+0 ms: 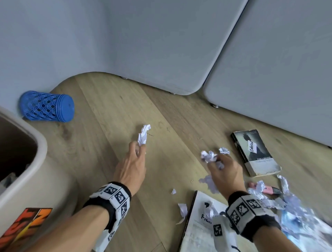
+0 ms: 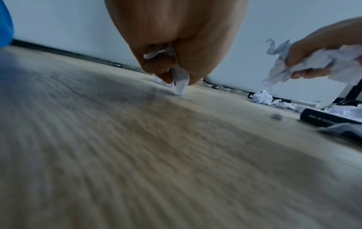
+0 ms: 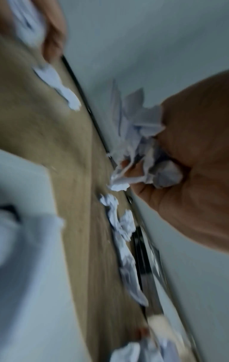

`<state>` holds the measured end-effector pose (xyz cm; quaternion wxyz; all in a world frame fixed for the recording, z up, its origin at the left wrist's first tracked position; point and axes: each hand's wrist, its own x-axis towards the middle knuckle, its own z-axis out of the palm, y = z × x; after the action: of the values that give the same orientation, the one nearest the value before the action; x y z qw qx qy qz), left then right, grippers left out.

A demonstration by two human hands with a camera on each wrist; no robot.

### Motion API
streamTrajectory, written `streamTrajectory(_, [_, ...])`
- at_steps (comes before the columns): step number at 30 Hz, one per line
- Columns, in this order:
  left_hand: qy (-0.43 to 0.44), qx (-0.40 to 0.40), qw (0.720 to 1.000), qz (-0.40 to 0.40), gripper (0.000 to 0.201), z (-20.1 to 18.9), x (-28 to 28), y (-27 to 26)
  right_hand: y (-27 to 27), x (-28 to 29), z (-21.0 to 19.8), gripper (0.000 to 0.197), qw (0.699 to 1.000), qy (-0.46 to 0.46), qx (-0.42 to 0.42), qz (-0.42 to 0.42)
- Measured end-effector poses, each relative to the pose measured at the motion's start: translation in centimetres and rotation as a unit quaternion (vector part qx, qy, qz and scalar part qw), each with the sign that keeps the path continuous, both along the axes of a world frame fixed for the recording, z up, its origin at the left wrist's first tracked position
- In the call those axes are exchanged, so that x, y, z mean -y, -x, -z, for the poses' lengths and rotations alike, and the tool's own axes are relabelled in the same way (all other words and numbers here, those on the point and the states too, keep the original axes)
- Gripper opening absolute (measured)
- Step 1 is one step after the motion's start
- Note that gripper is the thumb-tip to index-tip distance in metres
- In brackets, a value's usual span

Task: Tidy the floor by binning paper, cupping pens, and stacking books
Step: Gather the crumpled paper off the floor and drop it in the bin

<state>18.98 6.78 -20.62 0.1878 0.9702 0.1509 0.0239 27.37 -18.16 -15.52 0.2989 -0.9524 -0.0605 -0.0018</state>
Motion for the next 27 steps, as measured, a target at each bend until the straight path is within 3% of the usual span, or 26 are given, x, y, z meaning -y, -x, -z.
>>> streamTrajectory(2, [-0.031, -0.011, 0.999, 0.015, 0.088, 0.4, -0.1, -0.1, -1.3, 1.7, 0.0, 0.035, 0.999, 0.003, 0.011, 0.053])
streamTrajectory(4, [-0.051, -0.013, 0.997, 0.054, 0.1, 0.5, -0.1, -0.5, -2.5, 2.8, 0.2, 0.035, 0.996, 0.022, 0.008, 0.083])
streamTrajectory(8, [-0.062, -0.085, 0.991, 0.078, 0.079, 0.2, 0.3, -1.2, -4.6, 3.6, 0.6, 0.029, 0.99, 0.13, -0.008, 0.045])
streamTrajectory(12, [-0.042, -0.08, 0.994, 0.056, 0.054, -0.5, 0.6, -0.8, -5.4, 2.4, 1.9, 0.037, 0.969, 0.231, -0.072, -0.045])
streamTrajectory(15, [-0.01, -0.064, 0.997, 0.033, 0.039, -0.4, 1.3, -0.4, -4.5, 1.4, 3.0, 0.046, 0.966, 0.237, -0.098, -0.022])
streamTrajectory(19, [0.049, -0.025, 0.998, 0.038, 0.031, 0.2, 2.5, 0.0, -3.2, 1.3, 3.8, 0.04, 0.981, 0.171, -0.089, -0.028])
streamTrajectory(23, [0.1, -0.077, 0.978, 0.164, 0.057, -0.3, 4.7, 1.6, -2.2, 1.0, 3.5, 0.023, 0.975, 0.184, -0.098, -0.081])
streamTrajectory(25, [0.059, -0.111, 0.958, 0.258, 0.063, -0.5, 5.9, 2.3, -1.8, 0.8, 2.8, 0.019, 0.968, 0.202, -0.114, -0.098])
streamTrajectory(27, [-0.009, -0.124, 0.94, 0.316, 0.053, -0.6, 7.0, 2.8, -1.0, 0.7, 2.3, 0.026, 0.962, 0.209, -0.131, -0.114])
